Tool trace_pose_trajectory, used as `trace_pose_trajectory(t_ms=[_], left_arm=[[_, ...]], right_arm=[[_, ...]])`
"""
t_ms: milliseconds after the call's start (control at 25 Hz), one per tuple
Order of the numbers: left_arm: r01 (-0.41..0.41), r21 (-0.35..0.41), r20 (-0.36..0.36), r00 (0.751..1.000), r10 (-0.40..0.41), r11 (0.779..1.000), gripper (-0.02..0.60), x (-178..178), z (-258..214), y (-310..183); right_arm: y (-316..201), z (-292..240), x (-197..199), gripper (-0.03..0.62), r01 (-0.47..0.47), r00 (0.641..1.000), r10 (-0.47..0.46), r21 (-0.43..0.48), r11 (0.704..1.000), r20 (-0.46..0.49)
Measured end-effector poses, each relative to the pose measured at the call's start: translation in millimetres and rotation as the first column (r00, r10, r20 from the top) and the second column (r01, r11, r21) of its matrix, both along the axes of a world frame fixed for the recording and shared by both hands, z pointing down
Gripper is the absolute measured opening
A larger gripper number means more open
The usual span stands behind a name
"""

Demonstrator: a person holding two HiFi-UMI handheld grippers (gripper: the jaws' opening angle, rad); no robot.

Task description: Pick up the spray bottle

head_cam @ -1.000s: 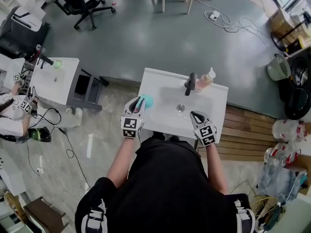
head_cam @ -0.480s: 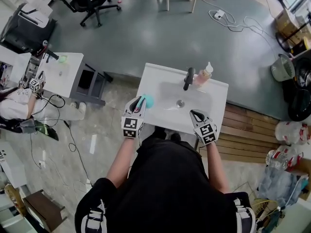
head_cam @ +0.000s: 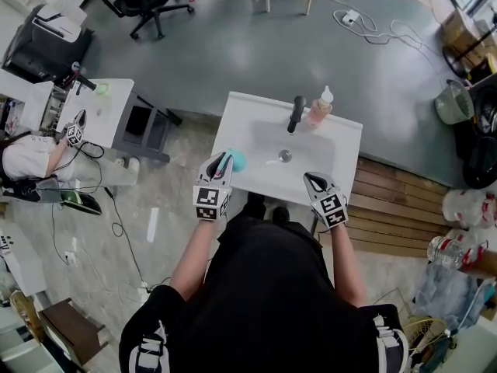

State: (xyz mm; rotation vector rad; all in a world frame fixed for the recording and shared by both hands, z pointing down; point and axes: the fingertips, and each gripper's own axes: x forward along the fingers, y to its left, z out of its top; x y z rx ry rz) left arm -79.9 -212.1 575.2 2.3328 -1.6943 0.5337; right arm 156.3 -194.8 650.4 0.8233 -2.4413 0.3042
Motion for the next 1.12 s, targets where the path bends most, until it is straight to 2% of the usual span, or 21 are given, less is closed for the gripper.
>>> trace_pose_trajectory(t_ms=[720,1120], left_arm=[[0.057,0.050,-0.008,0.998,-0.057,0.997,0.080,45.1,-14.3,81.1],[0.081,0.060,-0.001,0.997,-0.081,0.995,0.080,49.9,-22.1,109.0]], right_arm=[[60.6,14.6,51.5,0.015,0.026,0.999,-0.026,0.015,1.000,0.019],[78.3,15.0,54.0,0.015,0.043,0.998,-0.043,0.014,0.999,0.040]])
